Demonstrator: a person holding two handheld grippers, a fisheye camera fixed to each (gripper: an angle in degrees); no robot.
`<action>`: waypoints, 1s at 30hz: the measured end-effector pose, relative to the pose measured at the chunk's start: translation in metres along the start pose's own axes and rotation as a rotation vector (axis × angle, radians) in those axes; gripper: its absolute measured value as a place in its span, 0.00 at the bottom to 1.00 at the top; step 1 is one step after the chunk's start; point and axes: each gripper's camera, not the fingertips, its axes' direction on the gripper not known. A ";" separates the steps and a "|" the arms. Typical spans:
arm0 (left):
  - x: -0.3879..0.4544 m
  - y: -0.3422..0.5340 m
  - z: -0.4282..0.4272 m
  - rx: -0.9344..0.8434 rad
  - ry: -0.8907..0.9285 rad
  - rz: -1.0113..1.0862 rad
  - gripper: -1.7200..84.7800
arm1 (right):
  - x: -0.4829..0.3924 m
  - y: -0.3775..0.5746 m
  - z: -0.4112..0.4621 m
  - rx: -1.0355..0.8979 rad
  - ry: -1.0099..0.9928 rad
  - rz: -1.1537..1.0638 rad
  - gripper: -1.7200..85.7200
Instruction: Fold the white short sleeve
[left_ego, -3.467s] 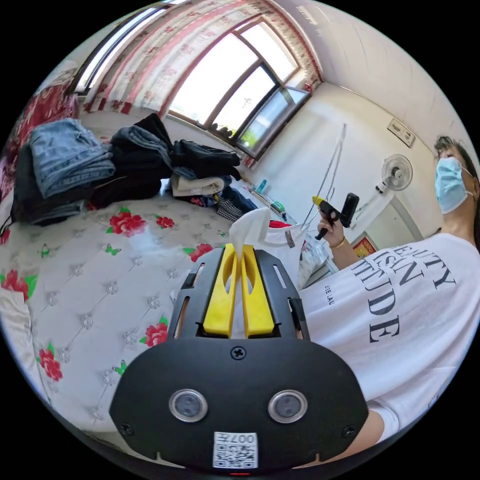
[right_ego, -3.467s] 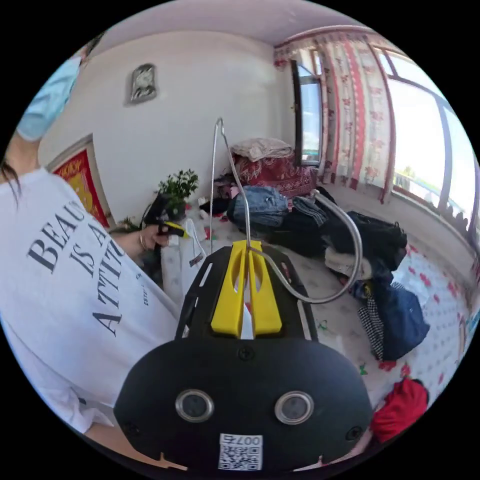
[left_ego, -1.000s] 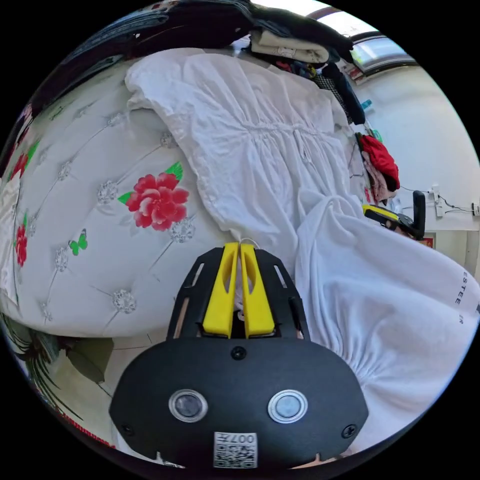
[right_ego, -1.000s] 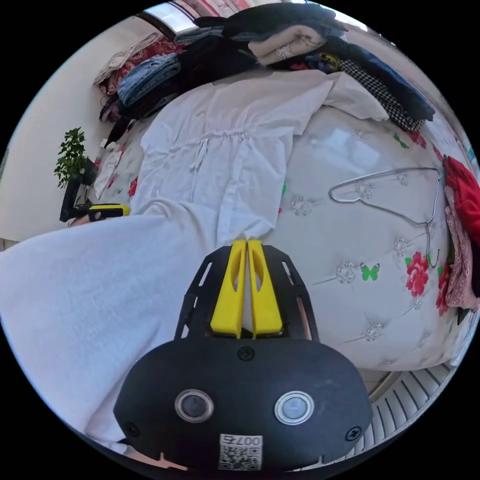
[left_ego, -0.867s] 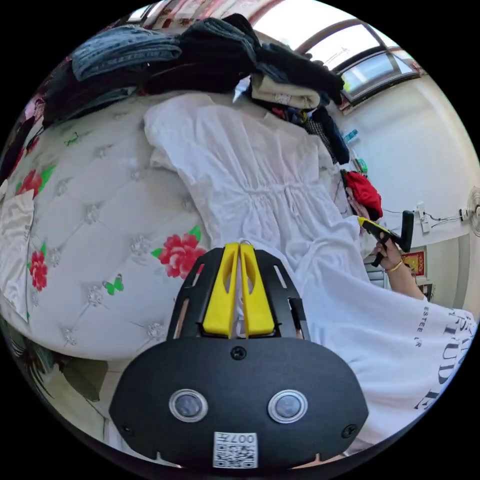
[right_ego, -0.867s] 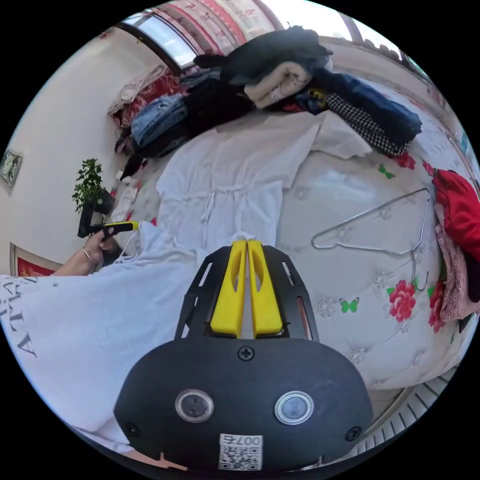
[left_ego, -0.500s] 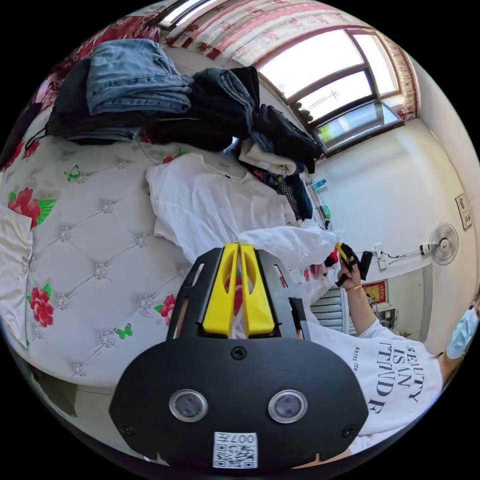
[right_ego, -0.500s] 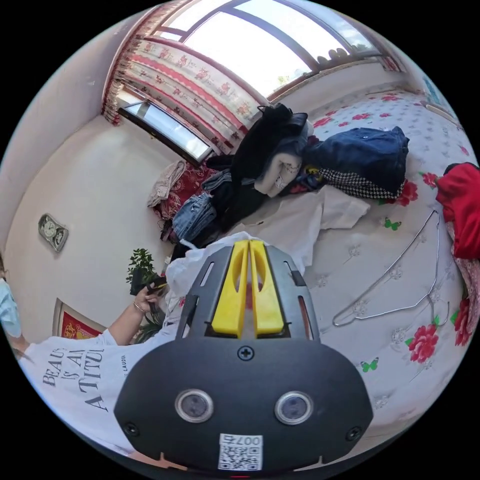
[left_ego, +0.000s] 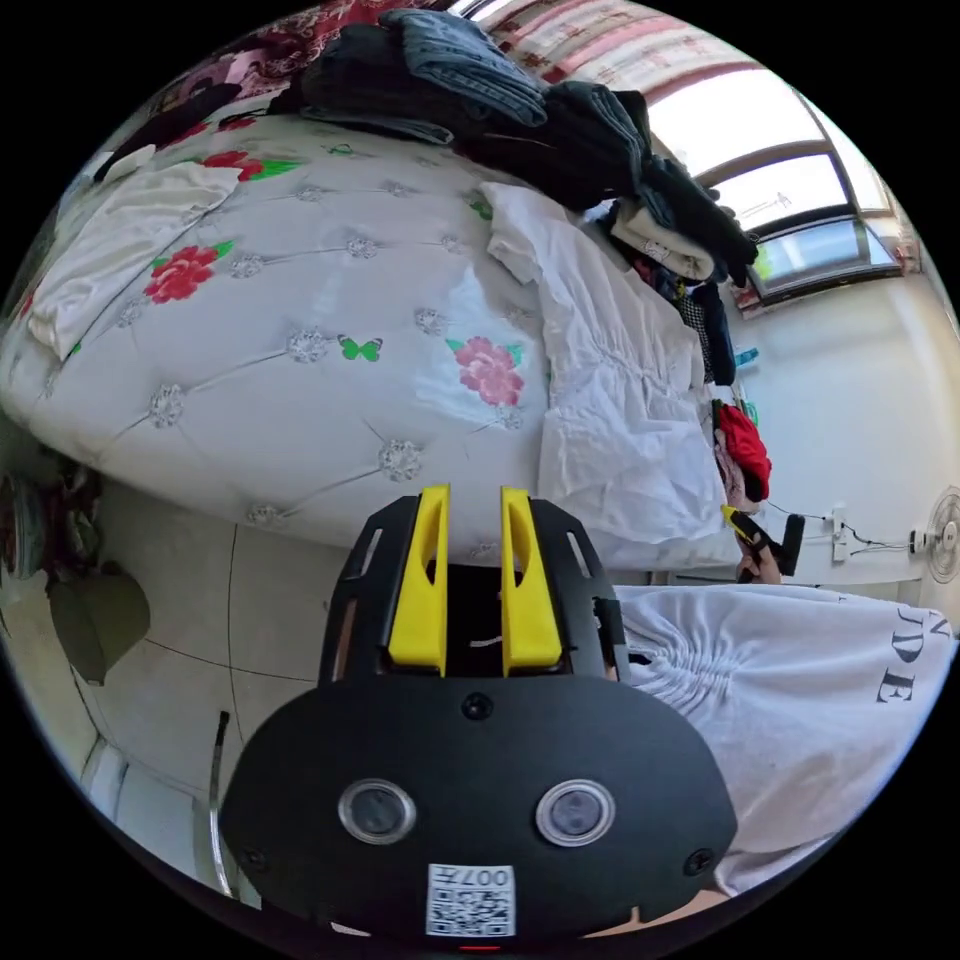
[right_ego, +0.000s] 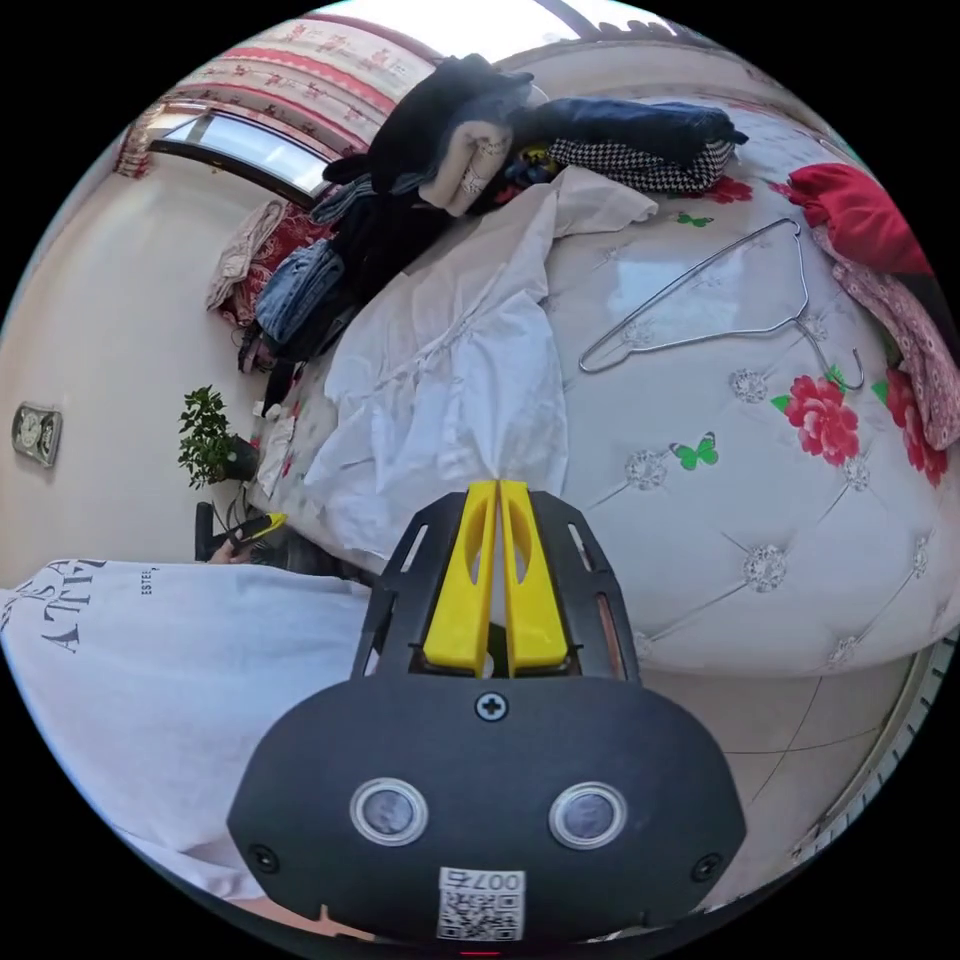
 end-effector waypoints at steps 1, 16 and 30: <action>0.005 -0.001 0.003 0.002 0.011 0.020 0.11 | 0.000 0.002 0.004 -0.017 0.018 -0.006 0.02; 0.051 -0.031 0.038 -0.126 0.150 0.220 0.01 | 0.026 0.006 -0.044 0.124 -0.135 0.047 0.02; 0.036 -0.036 -0.006 -0.051 0.286 0.197 0.17 | 0.039 0.013 -0.078 0.196 -0.269 0.112 0.02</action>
